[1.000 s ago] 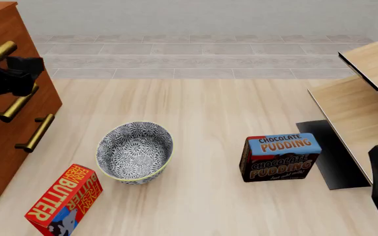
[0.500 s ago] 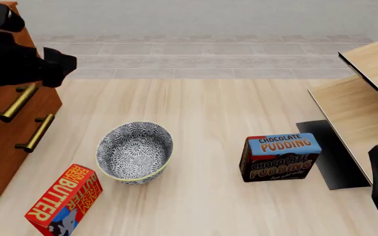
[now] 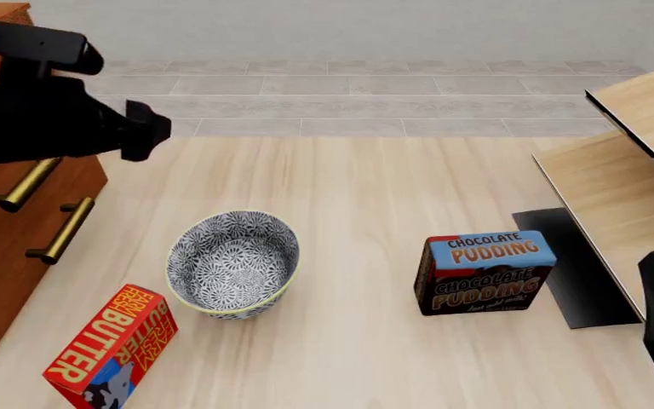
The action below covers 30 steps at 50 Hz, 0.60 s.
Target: Close the top drawer of the cabinet and put the bowl on top of it.
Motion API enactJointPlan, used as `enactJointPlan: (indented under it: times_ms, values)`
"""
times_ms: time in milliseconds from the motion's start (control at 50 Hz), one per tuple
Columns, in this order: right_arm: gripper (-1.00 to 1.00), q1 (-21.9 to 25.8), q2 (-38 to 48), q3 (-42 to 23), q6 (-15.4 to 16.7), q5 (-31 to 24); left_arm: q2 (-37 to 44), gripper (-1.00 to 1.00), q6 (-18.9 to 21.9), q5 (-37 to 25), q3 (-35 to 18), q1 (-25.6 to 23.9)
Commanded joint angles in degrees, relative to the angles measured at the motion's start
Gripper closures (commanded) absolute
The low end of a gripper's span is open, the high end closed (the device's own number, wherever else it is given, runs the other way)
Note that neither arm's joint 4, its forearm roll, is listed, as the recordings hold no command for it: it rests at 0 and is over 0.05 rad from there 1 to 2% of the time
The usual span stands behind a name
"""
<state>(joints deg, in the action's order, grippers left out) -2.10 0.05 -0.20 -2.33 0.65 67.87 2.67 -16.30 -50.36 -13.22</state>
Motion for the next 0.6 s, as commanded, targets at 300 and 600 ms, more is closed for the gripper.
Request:
enactJointPlan:
  times_ms: [300,600]
  values:
    - [-1.00,-0.2,0.0,0.1,-0.3,-0.1,10.9,-1.00,-3.5,1.5,-1.3,-0.5]
    - [-1.00,-0.1,0.1,0.1,-0.4,-0.2,16.1,-1.00,-4.2,0.3,-4.3,-2.3]
